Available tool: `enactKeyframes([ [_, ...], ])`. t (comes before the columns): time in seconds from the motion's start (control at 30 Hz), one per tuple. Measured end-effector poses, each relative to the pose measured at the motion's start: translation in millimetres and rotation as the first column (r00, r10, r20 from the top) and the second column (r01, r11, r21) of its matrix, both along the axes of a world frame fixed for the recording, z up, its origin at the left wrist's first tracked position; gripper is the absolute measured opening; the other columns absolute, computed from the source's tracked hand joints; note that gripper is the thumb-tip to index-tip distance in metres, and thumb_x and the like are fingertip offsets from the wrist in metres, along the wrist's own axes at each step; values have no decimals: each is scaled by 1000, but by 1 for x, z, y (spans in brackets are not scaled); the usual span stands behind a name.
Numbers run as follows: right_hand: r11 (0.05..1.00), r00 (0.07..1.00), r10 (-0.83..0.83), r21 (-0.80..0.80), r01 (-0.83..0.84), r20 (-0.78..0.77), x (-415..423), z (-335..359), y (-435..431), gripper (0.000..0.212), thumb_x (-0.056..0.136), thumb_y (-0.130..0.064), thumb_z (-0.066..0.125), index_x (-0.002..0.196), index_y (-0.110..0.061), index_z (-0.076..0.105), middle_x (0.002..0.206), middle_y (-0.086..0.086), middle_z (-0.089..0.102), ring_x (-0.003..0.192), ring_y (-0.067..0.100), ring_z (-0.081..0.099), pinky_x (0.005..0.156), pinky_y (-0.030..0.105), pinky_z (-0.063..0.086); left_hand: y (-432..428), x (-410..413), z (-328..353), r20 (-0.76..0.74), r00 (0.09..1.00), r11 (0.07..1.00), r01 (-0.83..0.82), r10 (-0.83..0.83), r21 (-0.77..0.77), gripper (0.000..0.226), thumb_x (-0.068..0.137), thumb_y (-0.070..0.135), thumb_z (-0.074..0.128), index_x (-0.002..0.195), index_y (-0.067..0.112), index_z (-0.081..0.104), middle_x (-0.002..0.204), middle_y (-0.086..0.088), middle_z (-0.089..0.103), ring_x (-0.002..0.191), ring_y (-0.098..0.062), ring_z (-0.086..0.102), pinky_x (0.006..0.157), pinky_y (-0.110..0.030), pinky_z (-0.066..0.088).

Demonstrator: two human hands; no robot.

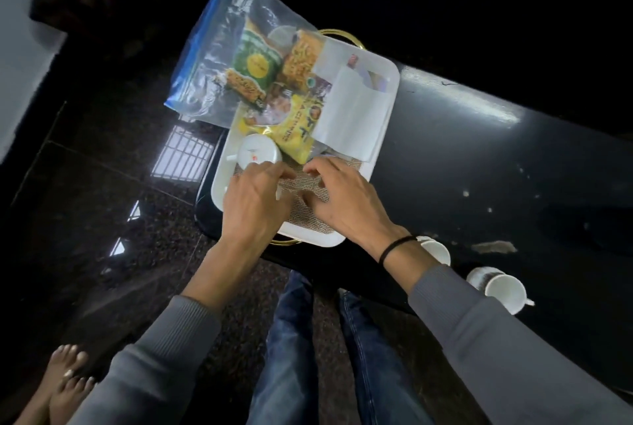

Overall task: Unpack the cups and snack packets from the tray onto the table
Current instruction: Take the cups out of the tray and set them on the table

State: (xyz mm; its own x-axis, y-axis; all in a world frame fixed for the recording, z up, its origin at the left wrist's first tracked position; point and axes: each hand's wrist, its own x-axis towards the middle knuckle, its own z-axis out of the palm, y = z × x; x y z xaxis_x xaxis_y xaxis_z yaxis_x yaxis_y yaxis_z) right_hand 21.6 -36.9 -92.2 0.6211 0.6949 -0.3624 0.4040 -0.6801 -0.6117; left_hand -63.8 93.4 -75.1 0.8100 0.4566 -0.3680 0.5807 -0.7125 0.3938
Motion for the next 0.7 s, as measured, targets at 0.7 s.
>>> enactKeyframes([
  [0.7, 994, 987, -105, -35, 102, -123, -18, -20, 26, 24, 97, -35, 65, 119, -27, 60, 114, -13, 67, 92, 9, 66, 81, 35, 57, 19, -36, -22, 118, 989, 992, -98, 88, 84, 84, 74, 40, 86, 135, 8, 37, 118, -10, 52, 88, -27, 59, 72, -43, 52],
])
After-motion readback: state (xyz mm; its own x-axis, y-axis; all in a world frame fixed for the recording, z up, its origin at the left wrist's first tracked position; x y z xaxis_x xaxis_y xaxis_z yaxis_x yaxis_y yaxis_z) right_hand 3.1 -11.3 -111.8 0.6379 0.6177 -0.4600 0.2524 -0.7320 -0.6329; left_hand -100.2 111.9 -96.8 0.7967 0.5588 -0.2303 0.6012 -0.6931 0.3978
